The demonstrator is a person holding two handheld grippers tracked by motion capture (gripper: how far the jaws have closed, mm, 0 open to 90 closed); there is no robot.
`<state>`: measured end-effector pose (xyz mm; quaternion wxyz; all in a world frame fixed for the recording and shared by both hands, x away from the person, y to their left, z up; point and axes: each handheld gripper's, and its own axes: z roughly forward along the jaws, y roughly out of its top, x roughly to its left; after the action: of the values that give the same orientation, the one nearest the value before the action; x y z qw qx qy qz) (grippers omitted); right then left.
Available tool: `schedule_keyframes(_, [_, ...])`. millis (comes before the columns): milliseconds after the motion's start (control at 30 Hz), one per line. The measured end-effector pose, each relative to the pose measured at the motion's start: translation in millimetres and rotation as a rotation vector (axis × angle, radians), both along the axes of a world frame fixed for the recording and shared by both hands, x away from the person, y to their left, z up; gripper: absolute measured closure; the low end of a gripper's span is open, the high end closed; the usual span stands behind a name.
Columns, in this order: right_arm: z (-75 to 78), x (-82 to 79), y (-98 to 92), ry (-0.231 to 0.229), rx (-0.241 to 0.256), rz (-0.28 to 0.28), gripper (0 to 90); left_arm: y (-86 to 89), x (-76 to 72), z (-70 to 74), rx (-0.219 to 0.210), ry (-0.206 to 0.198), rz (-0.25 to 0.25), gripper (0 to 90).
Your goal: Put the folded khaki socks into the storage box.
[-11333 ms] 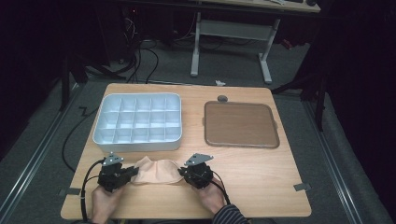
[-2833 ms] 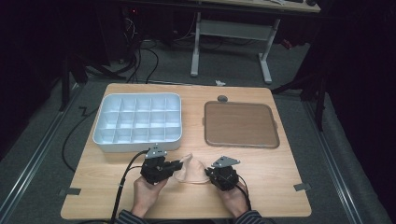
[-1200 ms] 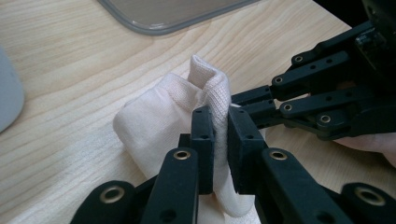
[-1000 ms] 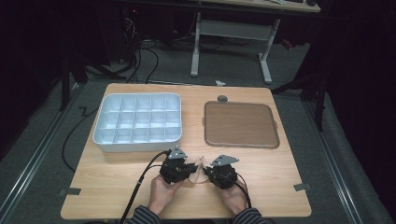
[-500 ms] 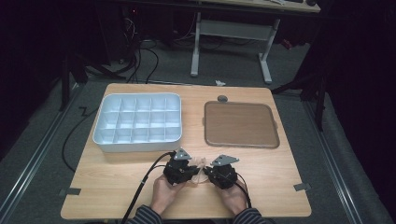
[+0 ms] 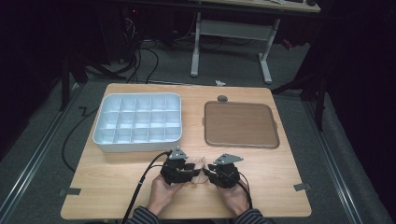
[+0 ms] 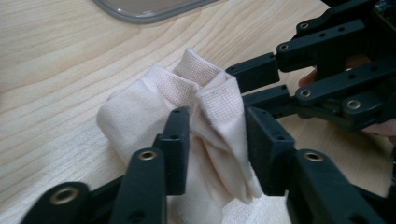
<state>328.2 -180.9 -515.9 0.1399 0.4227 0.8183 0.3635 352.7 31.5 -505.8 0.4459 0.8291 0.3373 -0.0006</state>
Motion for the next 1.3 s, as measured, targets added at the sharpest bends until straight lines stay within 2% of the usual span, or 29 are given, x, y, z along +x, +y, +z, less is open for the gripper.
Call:
schedule_keyframes(167, [9.9, -7.3, -4.6, -0.028, 0.006, 0.004, 69.3, 7.4, -3.2, 7.3, -0.030, -0.017, -0.003, 56.7])
schedule_keyframes(333, [19.0, -15.6, -9.8, -0.057, 0.010, 0.015, 79.5, 12.4, -5.2, 11.1, -0.041, -0.032, 0.010, 55.2])
schedule_keyframes(467, [29.0, -21.8, -10.9, -0.092, 0.014, 0.017, 82.0, 20.3, -5.1, 10.0, -0.028, -0.037, 0.062, 55.1])
schedule_keyframes(500, [29.0, -21.8, -10.9, -0.092, 0.014, 0.017, 82.0, 20.3, -5.1, 10.0, -0.028, -0.037, 0.062, 54.7])
schedule_keyframes(567, [35.9, -25.3, -9.2, -0.109, 0.026, 0.028, 82.3, 26.7, -3.8, 8.3, -0.021, -0.028, 0.098, 54.2])
schedule_keyframes(600, [35.9, -25.3, -9.2, -0.109, 0.026, 0.028, 82.3, 26.7, -3.8, 8.3, -0.021, -0.028, 0.098, 53.8])
schedule_keyframes(633, [40.5, -27.9, -4.4, -0.121, 0.026, 0.047, 82.4, 29.4, -3.6, 7.5, -0.023, -0.019, 0.121, 53.4])
schedule_keyframes(667, [40.5, -27.9, -4.4, -0.121, 0.026, 0.047, 82.4, 29.4, -3.6, 7.5, -0.023, -0.019, 0.121, 52.9])
schedule_keyframes(700, [42.9, -29.0, 3.8, -0.123, 0.022, 0.073, 82.4, 29.6, -3.4, 5.6, -0.002, -0.018, 0.122, 52.3])
schedule_keyframes(767, [43.5, -29.1, 7.4, -0.123, 0.015, 0.083, 82.3, 29.1, -3.4, 4.2, 0.007, -0.016, 0.125, 51.3])
schedule_keyframes(833, [43.8, -27.4, 21.8, -0.121, -0.002, 0.115, 82.3, 28.7, -1.6, -0.7, 0.026, -0.004, 0.136, 48.8])
schedule_keyframes(1033, [34.8, -22.0, 36.8, -0.096, -0.028, 0.131, 82.3, 27.3, 0.9, -6.0, 0.037, 0.010, 0.148, 46.8])
schedule_keyframes(1133, [28.2, -18.9, 38.6, -0.080, -0.046, 0.126, 82.2, 26.5, 1.6, -8.1, 0.047, 0.013, 0.152, 45.6])
schedule_keyframes(1300, [18.7, -16.8, 31.1, -0.065, -0.070, 0.099, 82.1, 23.0, 2.1, -13.6, 0.073, 0.019, 0.151, 45.4])
